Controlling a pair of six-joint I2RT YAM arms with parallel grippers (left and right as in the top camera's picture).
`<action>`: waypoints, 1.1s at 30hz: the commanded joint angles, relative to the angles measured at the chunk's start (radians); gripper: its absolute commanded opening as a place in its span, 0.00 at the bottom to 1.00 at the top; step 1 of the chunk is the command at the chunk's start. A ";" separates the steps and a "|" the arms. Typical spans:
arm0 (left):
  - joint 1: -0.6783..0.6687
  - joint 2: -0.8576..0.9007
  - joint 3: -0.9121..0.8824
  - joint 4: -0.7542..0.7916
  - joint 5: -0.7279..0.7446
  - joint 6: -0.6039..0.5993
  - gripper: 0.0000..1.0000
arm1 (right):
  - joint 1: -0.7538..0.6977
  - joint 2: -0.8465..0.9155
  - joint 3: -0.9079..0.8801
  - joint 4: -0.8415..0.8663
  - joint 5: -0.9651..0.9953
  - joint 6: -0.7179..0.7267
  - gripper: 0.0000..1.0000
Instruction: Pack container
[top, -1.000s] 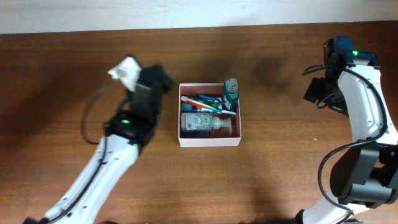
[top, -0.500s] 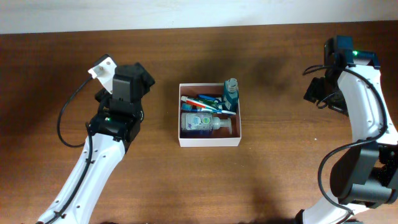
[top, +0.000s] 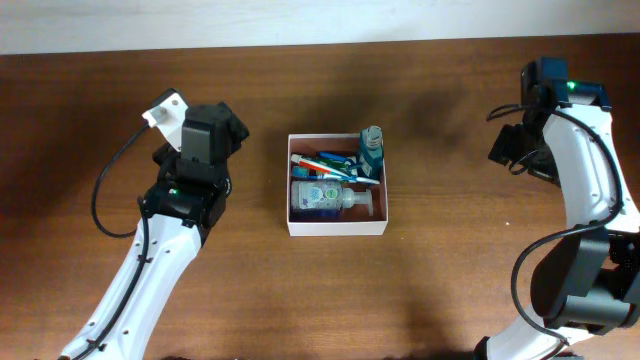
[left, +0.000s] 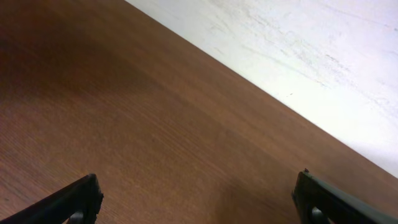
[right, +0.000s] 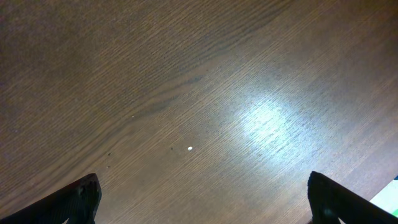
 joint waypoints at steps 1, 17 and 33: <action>0.001 -0.013 0.009 -0.002 -0.014 0.019 0.99 | -0.010 -0.017 -0.003 -0.001 0.018 0.006 0.99; 0.001 -0.013 0.009 -0.002 -0.014 0.019 0.99 | 0.056 -0.510 -0.047 0.365 -0.053 -0.063 0.99; 0.001 -0.013 0.009 -0.002 -0.014 0.019 0.99 | 0.163 -1.411 -0.981 1.183 -0.112 -0.189 0.99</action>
